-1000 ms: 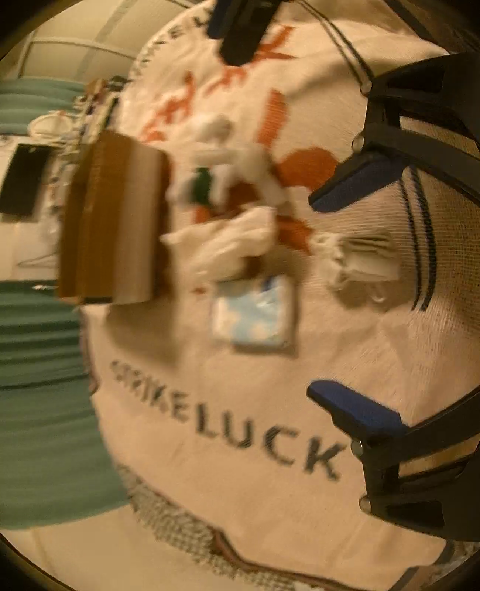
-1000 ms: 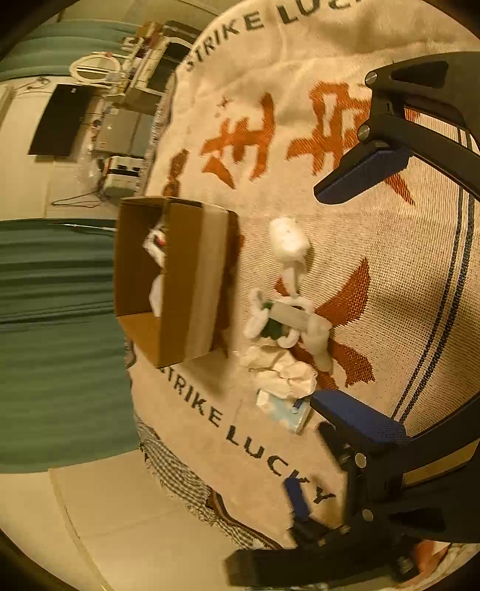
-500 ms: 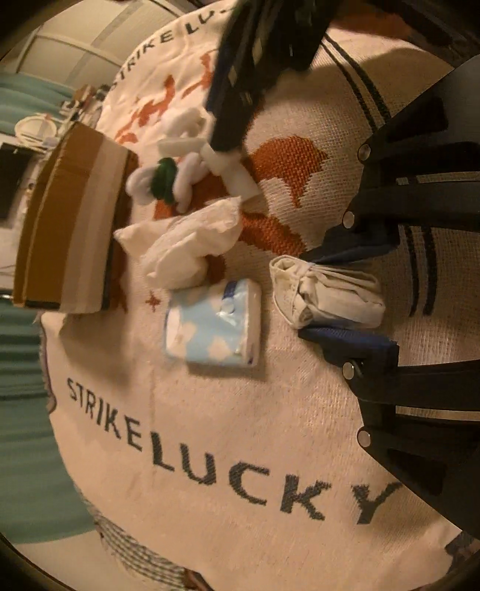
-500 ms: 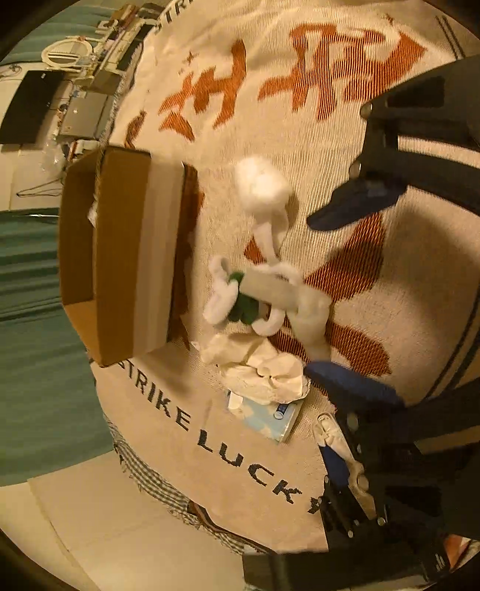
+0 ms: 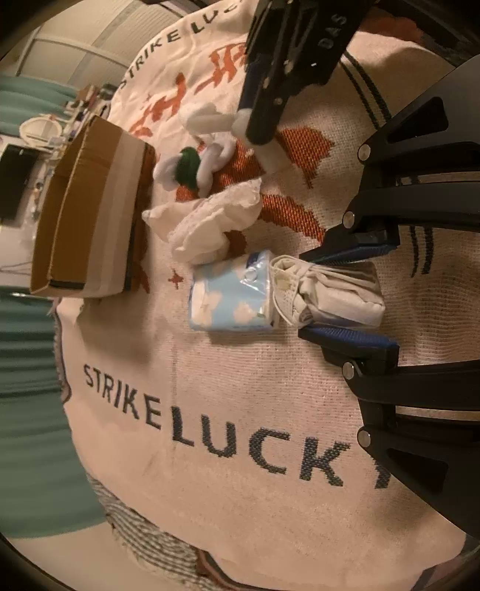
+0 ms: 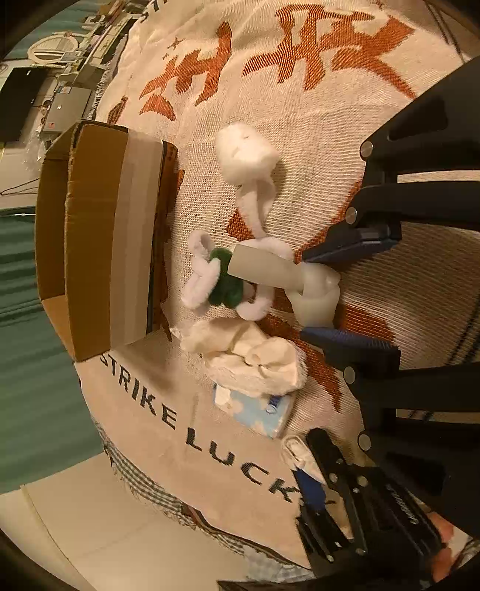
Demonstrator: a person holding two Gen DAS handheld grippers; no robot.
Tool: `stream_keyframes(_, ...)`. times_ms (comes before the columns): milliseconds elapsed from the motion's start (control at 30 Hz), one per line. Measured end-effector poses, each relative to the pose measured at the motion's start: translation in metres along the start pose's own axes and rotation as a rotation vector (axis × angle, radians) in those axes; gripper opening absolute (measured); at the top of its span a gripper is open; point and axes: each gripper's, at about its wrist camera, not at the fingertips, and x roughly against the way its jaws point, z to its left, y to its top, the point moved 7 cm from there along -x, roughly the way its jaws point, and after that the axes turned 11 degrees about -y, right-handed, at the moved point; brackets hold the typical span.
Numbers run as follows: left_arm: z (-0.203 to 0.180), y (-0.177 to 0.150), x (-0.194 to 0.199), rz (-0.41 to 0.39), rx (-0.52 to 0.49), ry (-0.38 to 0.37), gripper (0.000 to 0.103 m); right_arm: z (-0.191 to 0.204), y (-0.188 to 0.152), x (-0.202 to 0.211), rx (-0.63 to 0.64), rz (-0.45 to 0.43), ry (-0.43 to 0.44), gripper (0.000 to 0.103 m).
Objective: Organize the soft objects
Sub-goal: 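Grasp the folded white cloth with the left tool while the right tool grasps a white sock, then carry the cloth and sock over the cardboard box and open both tools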
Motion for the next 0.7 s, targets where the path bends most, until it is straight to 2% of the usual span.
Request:
stream_keyframes(367, -0.02, 0.01, 0.038, -0.041, -0.033, -0.007, 0.031, -0.006, -0.003, 0.056, -0.002, -0.083, 0.007, 0.035)
stream_keyframes(533, -0.039, 0.027, 0.058, -0.09, -0.081, 0.002, 0.031, -0.015, 0.004, 0.09, -0.009, -0.153, 0.013, 0.035)
stream_keyframes(700, -0.057, 0.058, 0.074, -0.14, -0.109, -0.004, 0.031, -0.028, 0.023, 0.122, -0.001, -0.23, 0.005, 0.035)
